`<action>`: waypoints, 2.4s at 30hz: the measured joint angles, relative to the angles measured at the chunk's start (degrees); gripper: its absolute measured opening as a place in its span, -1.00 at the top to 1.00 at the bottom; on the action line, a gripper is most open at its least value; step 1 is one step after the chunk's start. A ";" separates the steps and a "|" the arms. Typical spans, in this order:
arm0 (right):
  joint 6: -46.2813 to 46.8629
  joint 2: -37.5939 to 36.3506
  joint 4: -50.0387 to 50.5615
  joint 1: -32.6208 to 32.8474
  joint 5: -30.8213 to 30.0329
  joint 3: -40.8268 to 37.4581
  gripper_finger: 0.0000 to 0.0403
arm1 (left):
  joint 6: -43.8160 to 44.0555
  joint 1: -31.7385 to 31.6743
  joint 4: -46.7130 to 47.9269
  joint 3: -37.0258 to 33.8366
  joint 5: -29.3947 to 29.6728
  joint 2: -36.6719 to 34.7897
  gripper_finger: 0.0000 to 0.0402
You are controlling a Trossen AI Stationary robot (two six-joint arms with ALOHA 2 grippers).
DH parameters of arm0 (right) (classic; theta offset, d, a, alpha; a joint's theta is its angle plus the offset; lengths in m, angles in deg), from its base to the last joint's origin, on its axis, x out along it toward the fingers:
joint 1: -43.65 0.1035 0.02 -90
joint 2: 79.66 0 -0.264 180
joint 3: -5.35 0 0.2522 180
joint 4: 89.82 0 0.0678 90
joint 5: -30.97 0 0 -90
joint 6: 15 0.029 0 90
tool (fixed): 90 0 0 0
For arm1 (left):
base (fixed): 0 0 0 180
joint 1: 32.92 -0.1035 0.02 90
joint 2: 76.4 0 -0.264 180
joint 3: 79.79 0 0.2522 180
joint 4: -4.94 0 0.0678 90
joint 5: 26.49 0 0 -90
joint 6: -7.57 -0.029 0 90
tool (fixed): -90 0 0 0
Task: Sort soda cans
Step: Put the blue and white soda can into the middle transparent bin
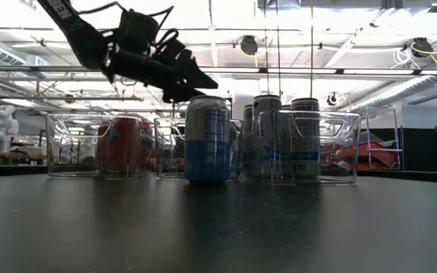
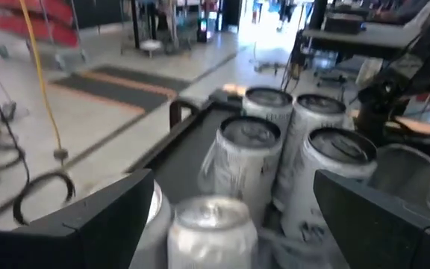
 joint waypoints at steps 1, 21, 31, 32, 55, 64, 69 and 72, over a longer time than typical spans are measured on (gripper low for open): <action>-0.13 0.00 0.02 0.00 0.00 0.00 -0.27 | 0.70 0.04 2.60 0.00 0.01 -1.32 -0.88; -3.11 0.00 0.64 0.01 -1.46 0.00 -0.27 | -1.79 0.11 37.88 6.00 2.72 -4.61 -0.88; -3.08 0.00 0.13 0.02 -2.89 0.00 -0.27 | -4.57 0.06 47.07 12.33 3.90 5.31 -0.88; -3.06 0.00 0.13 0.01 -2.89 0.00 -0.27 | -4.56 0.04 47.09 12.33 4.06 5.87 -0.88; -2.67 0.00 -0.11 0.00 -2.80 0.00 -0.27 | -5.04 -0.11 41.80 12.52 8.72 10.81 -0.88; -2.67 0.00 -0.11 0.01 -2.82 0.00 -0.27 | -4.52 -0.26 39.83 12.33 8.20 10.99 -0.88; -2.67 0.00 -0.09 0.02 -2.82 0.00 -0.27 | -4.67 -0.26 39.29 12.38 8.20 11.96 -0.88; -2.67 0.00 -0.08 0.01 -2.82 0.00 -0.27 | -4.93 -0.31 39.29 12.46 8.59 13.29 -0.88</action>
